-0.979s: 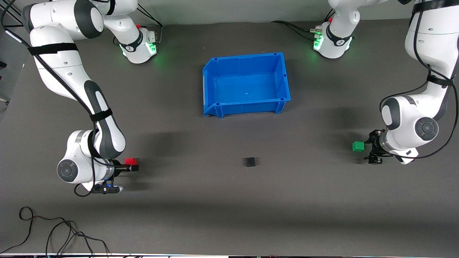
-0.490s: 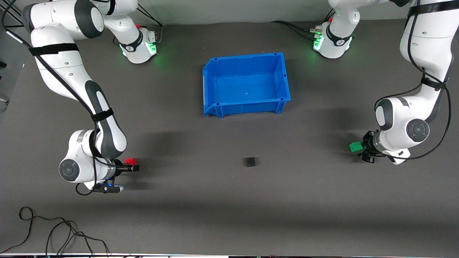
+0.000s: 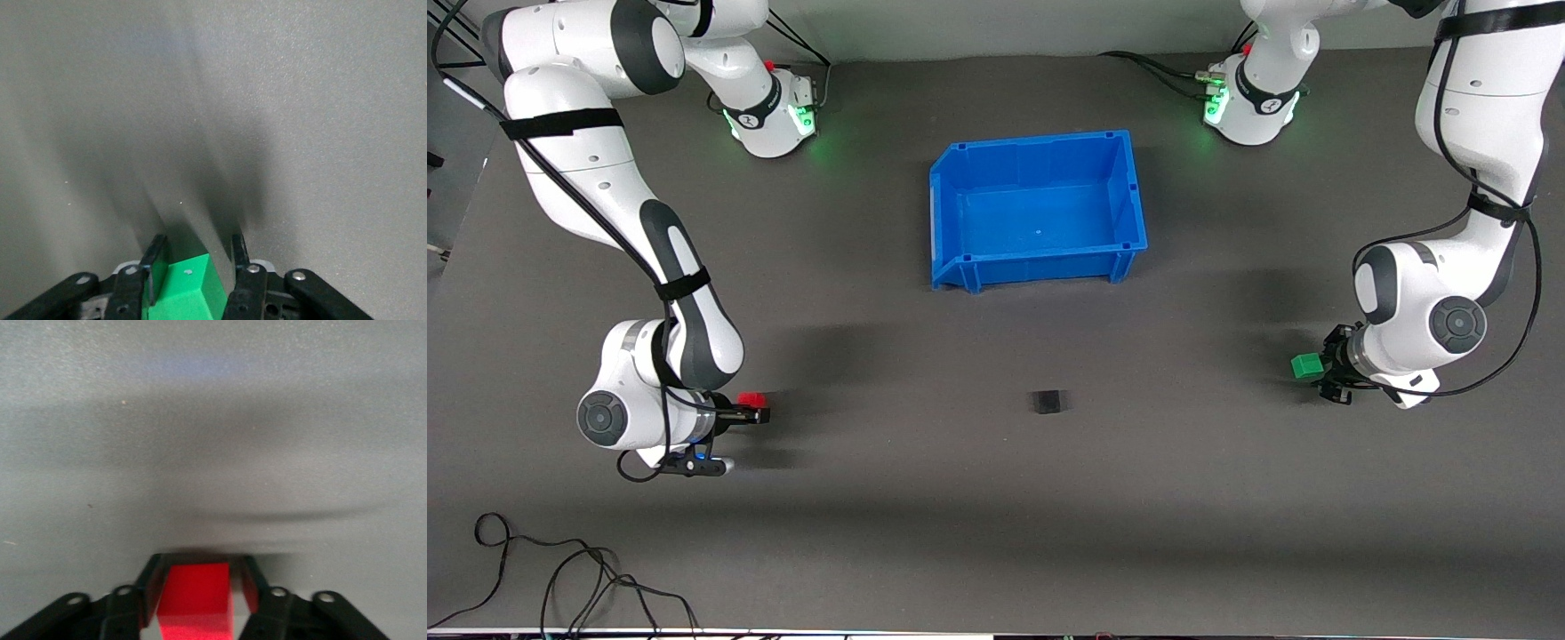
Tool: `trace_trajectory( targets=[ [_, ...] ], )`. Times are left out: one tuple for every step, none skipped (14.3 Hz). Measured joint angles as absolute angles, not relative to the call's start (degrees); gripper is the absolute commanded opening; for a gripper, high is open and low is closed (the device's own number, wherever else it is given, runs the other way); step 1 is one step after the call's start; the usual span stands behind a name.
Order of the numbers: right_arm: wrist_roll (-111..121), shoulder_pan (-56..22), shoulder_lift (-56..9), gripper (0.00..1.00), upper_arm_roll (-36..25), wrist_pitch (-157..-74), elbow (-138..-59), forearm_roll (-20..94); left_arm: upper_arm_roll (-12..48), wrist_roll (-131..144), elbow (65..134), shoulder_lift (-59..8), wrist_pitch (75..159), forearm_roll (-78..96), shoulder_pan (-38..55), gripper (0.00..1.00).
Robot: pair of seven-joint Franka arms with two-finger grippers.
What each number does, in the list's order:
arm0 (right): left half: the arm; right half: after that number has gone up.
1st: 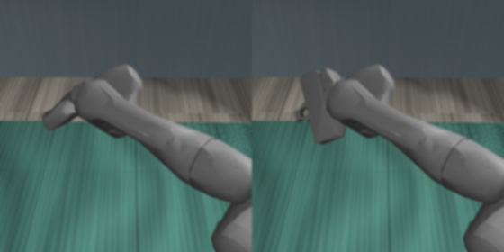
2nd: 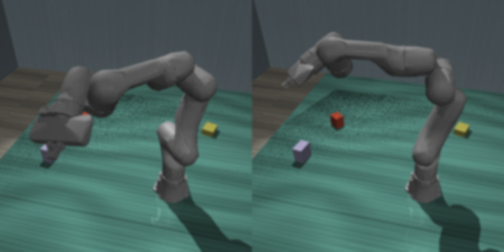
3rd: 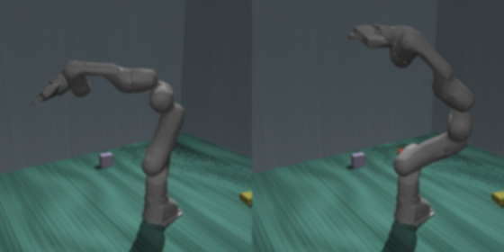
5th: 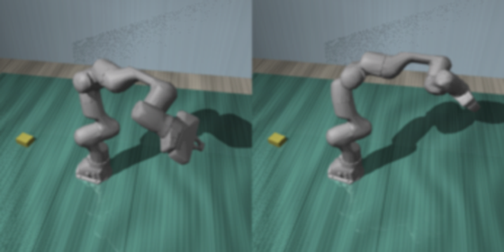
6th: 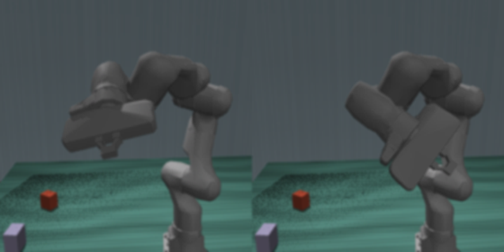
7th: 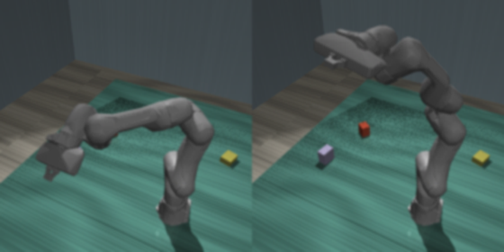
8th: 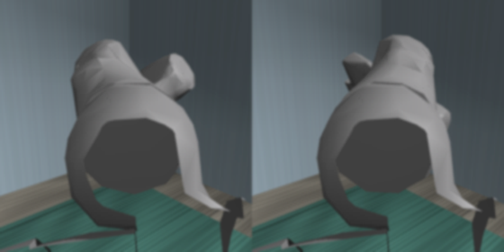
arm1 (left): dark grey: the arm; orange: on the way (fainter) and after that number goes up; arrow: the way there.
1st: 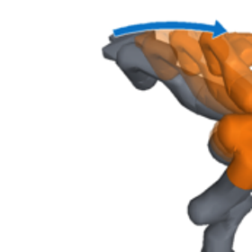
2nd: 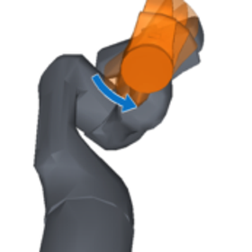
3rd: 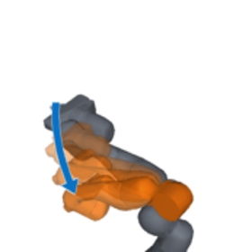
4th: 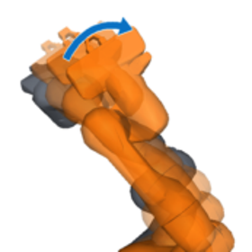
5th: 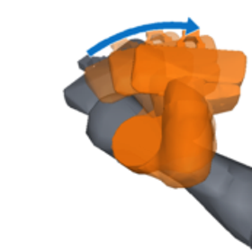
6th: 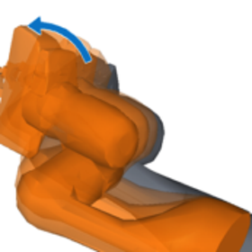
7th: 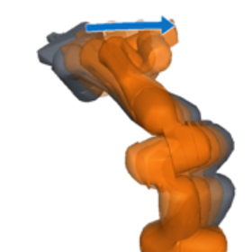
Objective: Attach green and red cubes to black cube
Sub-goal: 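Lower and close the right gripper on the red cube while the left gripper grasps green, then carry the red cube with the right gripper while the left gripper carries green toward black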
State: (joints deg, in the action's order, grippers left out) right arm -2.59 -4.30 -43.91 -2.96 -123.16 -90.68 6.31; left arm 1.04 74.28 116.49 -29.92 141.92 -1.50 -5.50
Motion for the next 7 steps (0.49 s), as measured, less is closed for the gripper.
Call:
trace_trajectory(
  targets=[
    [-2.7,-4.4,-43.7,0.00,-3.0,-123.1,-90.7,6.3,1.0,74.3,116.4,-29.8,141.3,-1.5,-5.5,0.84],
    [-2.8,-4.4,-43.6,0.00,-3.0,-123.1,-90.8,6.3,1.0,74.3,116.4,-29.7,140.9,-1.5,-5.5,0.88],
    [-3.0,-4.4,-43.6,0.00,-3.0,-123.1,-90.8,6.3,1.0,74.3,116.4,-29.4,140.3,-1.5,-5.5,0.88],
    [-3.7,-4.4,-43.6,0.00,-3.0,-123.2,-90.8,6.4,1.0,74.3,116.4,-29.0,139.6,-1.5,-5.5,0.88],
    [-4.6,-4.4,-43.6,0.00,-3.0,-123.2,-90.8,6.4,1.0,74.3,116.4,-28.7,139.0,-1.5,-5.5,0.88],
    [-5.7,-4.4,-43.5,0.00,-3.0,-123.3,-90.7,6.4,1.0,74.6,116.4,-28.4,138.7,-1.5,-5.5,0.88],
    [-7.8,-4.4,-43.5,0.00,-2.9,-123.7,-90.7,6.7,1.0,75.3,116.4,-28.4,138.6,-1.5,-5.5,0.88]
  ],
)
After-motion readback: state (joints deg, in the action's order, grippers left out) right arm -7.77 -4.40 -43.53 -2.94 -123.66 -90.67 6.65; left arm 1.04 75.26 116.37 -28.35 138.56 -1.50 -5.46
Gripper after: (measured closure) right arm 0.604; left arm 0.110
